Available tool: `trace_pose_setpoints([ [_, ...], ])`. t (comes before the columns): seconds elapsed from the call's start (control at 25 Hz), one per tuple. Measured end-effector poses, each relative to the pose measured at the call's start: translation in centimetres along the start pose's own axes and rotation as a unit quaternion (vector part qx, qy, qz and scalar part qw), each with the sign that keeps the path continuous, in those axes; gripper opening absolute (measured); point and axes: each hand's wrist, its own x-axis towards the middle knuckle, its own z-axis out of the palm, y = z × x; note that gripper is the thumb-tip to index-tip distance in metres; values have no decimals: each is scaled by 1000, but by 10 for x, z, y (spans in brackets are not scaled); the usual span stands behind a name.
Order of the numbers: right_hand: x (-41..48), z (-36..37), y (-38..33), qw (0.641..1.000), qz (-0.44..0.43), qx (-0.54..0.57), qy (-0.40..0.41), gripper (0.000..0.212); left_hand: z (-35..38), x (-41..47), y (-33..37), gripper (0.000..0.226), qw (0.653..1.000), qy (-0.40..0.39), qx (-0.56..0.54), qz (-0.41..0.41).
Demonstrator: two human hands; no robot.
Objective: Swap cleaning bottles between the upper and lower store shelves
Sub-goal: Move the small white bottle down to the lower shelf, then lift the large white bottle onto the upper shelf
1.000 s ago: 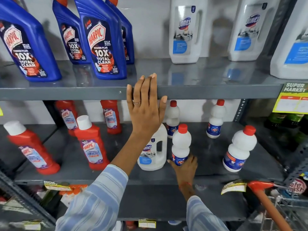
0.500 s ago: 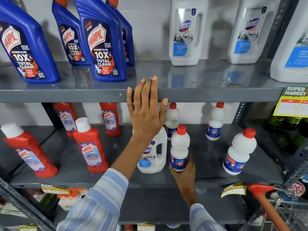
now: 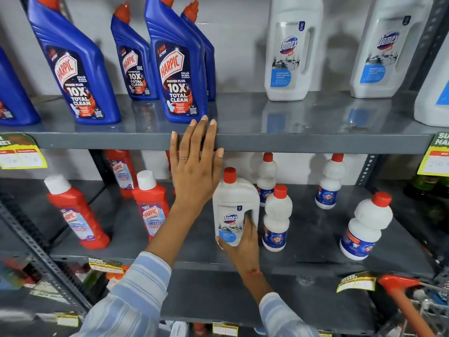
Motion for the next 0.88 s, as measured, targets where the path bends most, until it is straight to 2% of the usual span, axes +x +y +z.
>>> trace_pose_setpoints([
  [0.16,27,10,-12,998,59,22,1,93,-8,-5,-21,44,1000,-14,8,6],
  [0.4,28,-1,-27,995,77,65,-3,79,-11,-7,-15,45,999,-40,-3,-15],
  [0.52,4,-14,-41,995,43,90,22,70,-15,-7,-16,47,998,-61,-2,-13],
  [0.64,-16,-36,-67,992,-11,104,65,72,-21,-4,-15,49,997,-70,1,-16],
  [0.8,-22,-87,-121,984,-54,107,129,74,-26,4,-2,44,998,-46,3,-39],
  [0.88,-14,-115,-154,981,-87,98,142,75,-26,17,10,42,999,-35,-20,-25],
])
